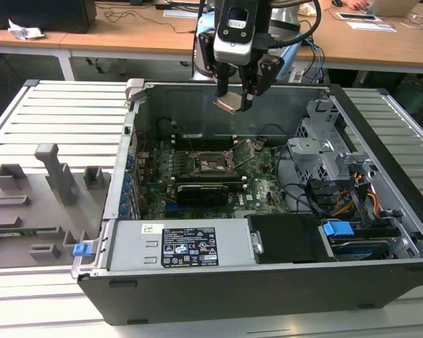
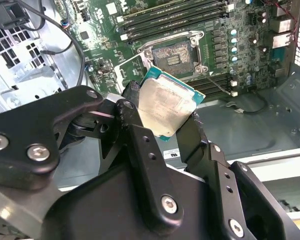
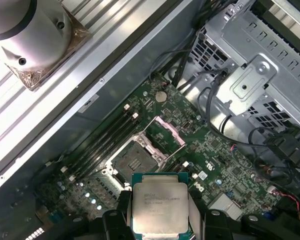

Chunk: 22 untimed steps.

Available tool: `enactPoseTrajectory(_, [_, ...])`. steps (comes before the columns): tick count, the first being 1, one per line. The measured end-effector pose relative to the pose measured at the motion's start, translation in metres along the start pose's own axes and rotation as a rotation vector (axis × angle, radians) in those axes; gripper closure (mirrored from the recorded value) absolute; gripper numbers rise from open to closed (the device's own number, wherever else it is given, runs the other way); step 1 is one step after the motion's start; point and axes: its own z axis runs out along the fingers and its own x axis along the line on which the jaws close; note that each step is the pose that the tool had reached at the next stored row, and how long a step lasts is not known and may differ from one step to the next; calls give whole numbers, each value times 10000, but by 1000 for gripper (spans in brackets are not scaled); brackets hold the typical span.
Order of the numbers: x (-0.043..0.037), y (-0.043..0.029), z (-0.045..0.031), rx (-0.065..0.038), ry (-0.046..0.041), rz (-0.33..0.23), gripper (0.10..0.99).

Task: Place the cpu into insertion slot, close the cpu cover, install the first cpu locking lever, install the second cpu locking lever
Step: 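Place the cpu into insertion slot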

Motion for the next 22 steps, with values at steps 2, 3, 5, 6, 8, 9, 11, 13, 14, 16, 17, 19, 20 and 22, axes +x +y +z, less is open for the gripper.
enactPoseTrajectory(2, [0,0,0,-1,-8,92,549])
enactPoseTrajectory(3, [0,0,0,-3,-12,140,549])
enactPoseTrajectory(5, [0,0,0,-4,-20,226,549])
enactPoseTrajectory(6, [0,0,0,-5,-24,270,549])
enactPoseTrajectory(8, [0,0,0,-8,-38,423,549])
enactPoseTrajectory(9, [0,0,0,-9,-41,467,549])
enactPoseTrajectory(11, [0,0,0,-11,-49,555,549])
enactPoseTrajectory(13, [0,0,0,-13,-59,664,549])
enactPoseTrajectory(14, [0,0,0,-14,-63,710,549])
enactPoseTrajectory(16, [0,0,0,-15,-71,798,549])
enactPoseTrajectory(17, [0,0,0,-17,-76,852,549])
enactPoseTrajectory(19, [0,0,1,-19,-88,982,549])
enactPoseTrajectory(20, [0,0,0,-20,-92,1037,549])
enactPoseTrajectory(22, [0,0,1,-24,-110,1228,549])
